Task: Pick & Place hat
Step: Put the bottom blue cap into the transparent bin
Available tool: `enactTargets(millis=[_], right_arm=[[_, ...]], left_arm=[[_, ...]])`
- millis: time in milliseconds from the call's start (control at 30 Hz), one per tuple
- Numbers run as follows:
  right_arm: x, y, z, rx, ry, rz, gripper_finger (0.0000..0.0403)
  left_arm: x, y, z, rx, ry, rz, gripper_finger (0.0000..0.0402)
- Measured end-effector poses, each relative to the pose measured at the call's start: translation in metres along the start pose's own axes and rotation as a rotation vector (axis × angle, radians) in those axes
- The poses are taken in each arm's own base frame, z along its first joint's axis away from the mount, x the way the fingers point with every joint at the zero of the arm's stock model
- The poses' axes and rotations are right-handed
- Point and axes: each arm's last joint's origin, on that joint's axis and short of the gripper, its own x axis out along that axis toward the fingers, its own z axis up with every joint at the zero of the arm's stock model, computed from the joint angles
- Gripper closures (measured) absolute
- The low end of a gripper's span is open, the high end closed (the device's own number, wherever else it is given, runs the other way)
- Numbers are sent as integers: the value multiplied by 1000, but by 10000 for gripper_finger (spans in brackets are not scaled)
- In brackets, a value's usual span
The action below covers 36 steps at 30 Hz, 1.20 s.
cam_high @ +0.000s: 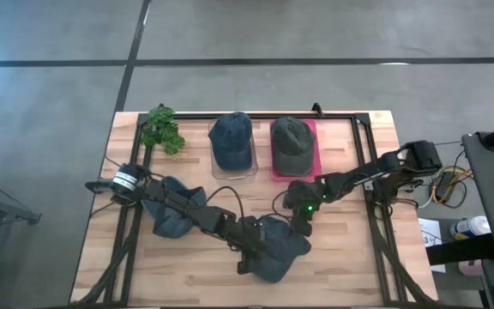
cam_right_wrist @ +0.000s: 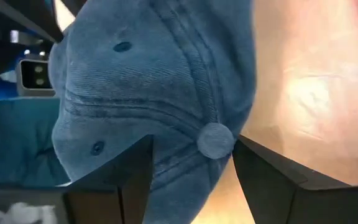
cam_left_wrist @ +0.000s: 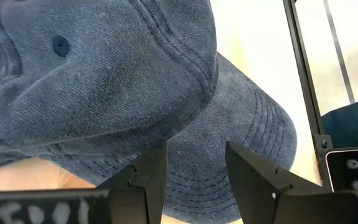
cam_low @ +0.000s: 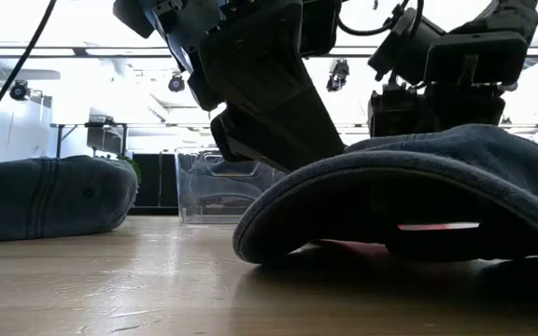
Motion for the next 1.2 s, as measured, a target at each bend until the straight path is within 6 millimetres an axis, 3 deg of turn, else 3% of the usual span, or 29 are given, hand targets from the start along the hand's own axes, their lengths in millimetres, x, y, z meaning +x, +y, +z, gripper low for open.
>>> enactTargets(millis=[133, 400, 700, 933, 1200], right_arm=[[8, -3, 0, 2, 35, 49, 193], [7, 9, 10, -36, 25, 253, 203], [-7, 22, 12, -36, -12, 293, 285], [-16, 29, 13, -33, -38, 309, 376], [-37, 40, 14, -70, -124, 316, 381]], left_arm=[[0, 1, 0, -1, 0, 1, 245], [0, 6, 2, 24, -6, 13, 245], [-6, 15, 13, 30, -36, 32, 245], [-41, 5, 31, 111, -157, 126, 245], [-99, 2, 41, 139, -221, 332, 245]])
